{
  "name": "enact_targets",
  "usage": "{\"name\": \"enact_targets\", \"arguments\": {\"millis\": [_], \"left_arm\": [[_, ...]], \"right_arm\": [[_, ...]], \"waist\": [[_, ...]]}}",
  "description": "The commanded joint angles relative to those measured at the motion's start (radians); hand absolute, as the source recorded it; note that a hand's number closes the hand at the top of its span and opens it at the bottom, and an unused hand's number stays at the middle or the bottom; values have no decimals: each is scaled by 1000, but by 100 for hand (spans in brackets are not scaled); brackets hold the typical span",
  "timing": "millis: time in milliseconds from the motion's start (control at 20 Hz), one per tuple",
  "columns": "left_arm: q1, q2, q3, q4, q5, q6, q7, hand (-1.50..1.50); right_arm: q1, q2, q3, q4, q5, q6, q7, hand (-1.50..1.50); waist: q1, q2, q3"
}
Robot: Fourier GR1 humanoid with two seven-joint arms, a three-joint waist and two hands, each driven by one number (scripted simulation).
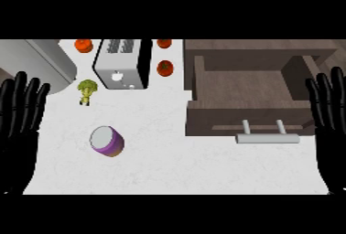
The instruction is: Pick up the can, place it into the drawer and close the drawer
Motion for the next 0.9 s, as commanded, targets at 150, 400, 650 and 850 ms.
{"name": "enact_targets", "arguments": {"millis": [150,400,650,850], "left_arm": [[-17,61,-105,-4,260,-283,-55,-150],[73,204,-153,77,299,-422,114,-150],[112,309,-7,50,493,-529,157,-150],[144,292,16,46,477,-567,173,-150]], "right_arm": [[6,0,5,-3,27,-10,12,-150],[75,5,-15,75,27,-44,198,-150],[141,-41,-73,-24,-31,-4,272,-150],[190,-21,-70,-83,-39,4,279,-150]], "waist": [[-14,29,-3],[-8,34,-2],[2,28,-1],[3,28,-1]]}}
